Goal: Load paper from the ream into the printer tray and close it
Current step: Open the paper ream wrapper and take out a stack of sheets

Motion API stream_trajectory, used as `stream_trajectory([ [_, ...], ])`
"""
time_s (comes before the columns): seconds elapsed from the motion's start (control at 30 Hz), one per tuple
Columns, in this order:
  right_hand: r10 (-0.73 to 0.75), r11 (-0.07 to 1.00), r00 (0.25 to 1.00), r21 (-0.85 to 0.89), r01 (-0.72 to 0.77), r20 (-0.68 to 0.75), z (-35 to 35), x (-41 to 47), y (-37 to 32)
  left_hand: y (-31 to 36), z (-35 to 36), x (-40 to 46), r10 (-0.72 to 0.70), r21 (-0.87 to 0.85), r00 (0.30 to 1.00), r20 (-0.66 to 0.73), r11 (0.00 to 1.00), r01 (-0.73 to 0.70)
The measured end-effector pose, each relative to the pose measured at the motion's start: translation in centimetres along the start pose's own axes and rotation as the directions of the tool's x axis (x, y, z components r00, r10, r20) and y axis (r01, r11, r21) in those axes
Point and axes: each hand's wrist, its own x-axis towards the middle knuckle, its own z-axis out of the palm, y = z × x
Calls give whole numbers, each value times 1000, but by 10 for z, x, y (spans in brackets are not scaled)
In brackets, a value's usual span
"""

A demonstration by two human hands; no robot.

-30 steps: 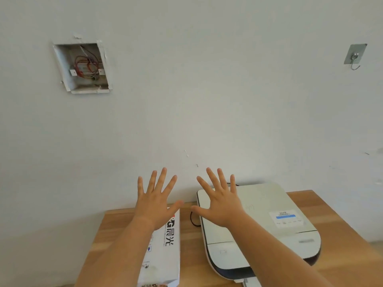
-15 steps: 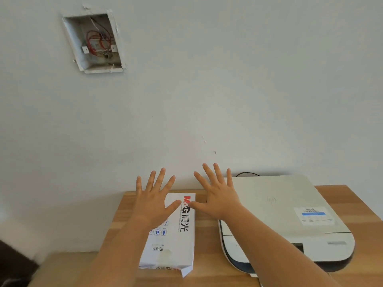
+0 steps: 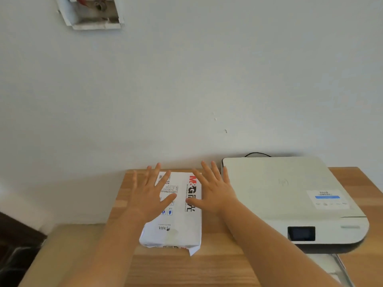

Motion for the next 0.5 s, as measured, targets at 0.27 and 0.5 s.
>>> stream_trajectory([
  [0.27,49,999,989,-13,-48,139,55,-18,-32,-22,53,-25,77,-94,986,146,994,-64],
  [0.5,96,995,971,-16,-94,220,82,-28,-57,-32,84,-44,148,-106,967,208,986,-128],
])
